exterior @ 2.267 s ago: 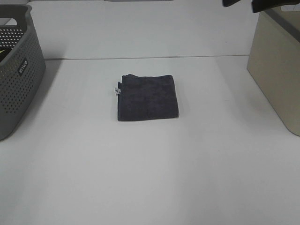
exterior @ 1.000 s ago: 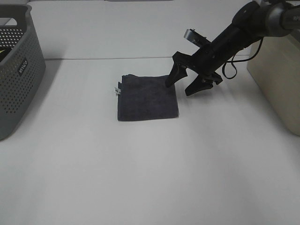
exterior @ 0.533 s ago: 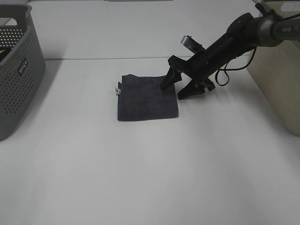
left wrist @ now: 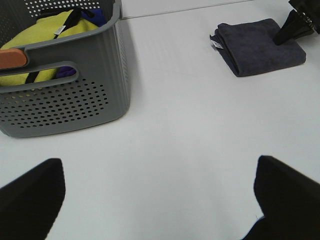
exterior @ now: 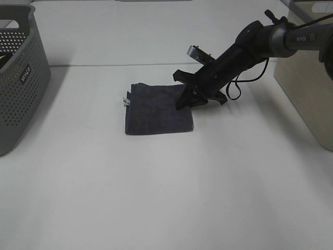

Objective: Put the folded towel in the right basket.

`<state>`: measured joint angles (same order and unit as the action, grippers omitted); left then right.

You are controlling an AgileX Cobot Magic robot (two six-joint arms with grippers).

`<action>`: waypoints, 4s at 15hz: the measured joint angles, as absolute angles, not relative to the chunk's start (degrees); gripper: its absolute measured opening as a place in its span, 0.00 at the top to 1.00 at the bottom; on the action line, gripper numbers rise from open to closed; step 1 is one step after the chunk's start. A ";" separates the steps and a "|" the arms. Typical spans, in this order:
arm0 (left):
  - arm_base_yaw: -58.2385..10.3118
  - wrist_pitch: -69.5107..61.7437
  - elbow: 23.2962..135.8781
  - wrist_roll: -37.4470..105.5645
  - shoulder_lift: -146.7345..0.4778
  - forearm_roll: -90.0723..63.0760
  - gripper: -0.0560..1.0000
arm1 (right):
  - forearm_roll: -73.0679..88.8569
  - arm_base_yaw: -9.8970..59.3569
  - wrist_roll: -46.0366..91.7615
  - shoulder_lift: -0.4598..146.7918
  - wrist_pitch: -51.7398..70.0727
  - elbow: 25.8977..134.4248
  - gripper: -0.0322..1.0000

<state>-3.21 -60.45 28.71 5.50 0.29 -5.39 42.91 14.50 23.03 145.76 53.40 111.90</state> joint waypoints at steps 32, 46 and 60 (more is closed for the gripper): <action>-3.21 -60.45 28.71 5.50 0.29 -5.39 0.02 | 13.52 -18.79 6.59 111.21 65.89 111.84 0.77; -3.21 -60.45 28.71 5.50 0.29 -5.39 0.02 | 10.26 -0.74 5.16 103.65 69.61 110.07 0.30; -3.21 -60.45 28.71 5.50 0.29 -5.39 0.02 | 5.90 -0.80 3.50 45.49 69.90 45.38 0.30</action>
<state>-3.21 -60.45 28.71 5.50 0.29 -5.39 5.90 -0.80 3.50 45.49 69.90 45.38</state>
